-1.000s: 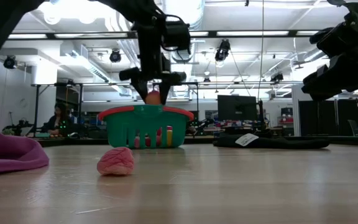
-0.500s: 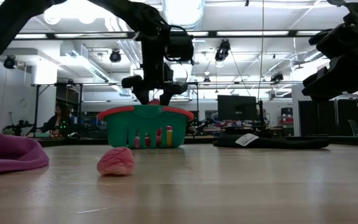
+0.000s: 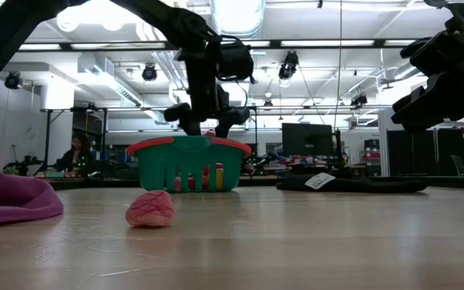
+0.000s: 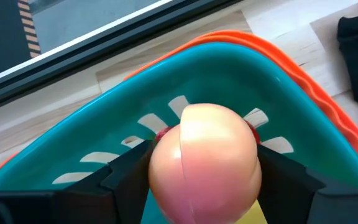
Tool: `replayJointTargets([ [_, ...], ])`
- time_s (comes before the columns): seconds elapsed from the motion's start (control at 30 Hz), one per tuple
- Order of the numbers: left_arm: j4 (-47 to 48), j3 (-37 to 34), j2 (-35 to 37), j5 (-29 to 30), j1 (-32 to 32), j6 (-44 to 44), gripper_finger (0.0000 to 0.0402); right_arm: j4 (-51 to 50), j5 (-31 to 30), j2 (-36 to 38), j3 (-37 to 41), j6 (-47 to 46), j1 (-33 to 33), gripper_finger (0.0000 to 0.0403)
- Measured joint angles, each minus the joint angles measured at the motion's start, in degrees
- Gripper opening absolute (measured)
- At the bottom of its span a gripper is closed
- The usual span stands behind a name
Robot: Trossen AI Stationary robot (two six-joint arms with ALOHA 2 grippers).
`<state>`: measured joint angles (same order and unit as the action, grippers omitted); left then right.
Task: Pick and placing Produce into tupperware
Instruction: Put the big pink peach into the basket, then put the small pink peach into the basket
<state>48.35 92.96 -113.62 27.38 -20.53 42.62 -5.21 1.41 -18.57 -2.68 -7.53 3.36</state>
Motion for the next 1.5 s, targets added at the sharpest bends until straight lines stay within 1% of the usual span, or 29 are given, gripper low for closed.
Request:
replayJointTargets([
  [0.2,0.1,-0.7,0.0,-0.1,0.0,-0.2,0.0231,0.0,0.0,0.0,0.0,0.0,0.0,0.0009],
  [0.4,-0.3,-0.7,0.0,-2.4,0.0,-3.0,0.0231,0.0,0.0,0.0,0.0,0.0,0.0,0.0009],
  [0.67,-1.8,-0.7,0.0,-2.4,0.0,-3.1,0.0231,0.0,0.0,0.0,0.0,0.0,0.0,0.0009],
  [0.73,-1.8,-0.7,0.0,-3.5,0.0,-3.9,0.0231,0.0,0.0,0.0,0.0,0.0,0.0,0.0009],
  [0.83,-3.4,-0.7,0.0,-7.6,-0.1,-6.9,0.0231,0.0,0.0,0.0,0.0,0.0,0.0,0.0009],
  [0.9,-4.5,-0.7,0.0,-8.6,-0.1,-8.1,0.0233,0.0,0.0,0.0,0.0,0.0,0.0,0.0009],
  [1.0,-6.2,-0.7,0.0,-8.5,-0.2,-8.9,0.0249,0.0,0.0,0.0,0.0,-0.1,0.0,0.0009],
  [1.3,-7.4,-0.7,0.0,-8.6,-0.7,-11.7,0.033,0.0,0.0,0.0,0.0,-1.5,0.0,0.0009],
  [1.4,-6.9,-0.1,0.2,-9.0,-0.8,-11.7,0.0343,0.0,0.0,0.0,0.0,-1.5,0.0,0.0009],
  [1.5,-6.8,0.8,1.8,-9.1,-0.9,-11.8,0.0345,0.0,0.0,0.0,0.0,-1.5,0.0,0.0009],
])
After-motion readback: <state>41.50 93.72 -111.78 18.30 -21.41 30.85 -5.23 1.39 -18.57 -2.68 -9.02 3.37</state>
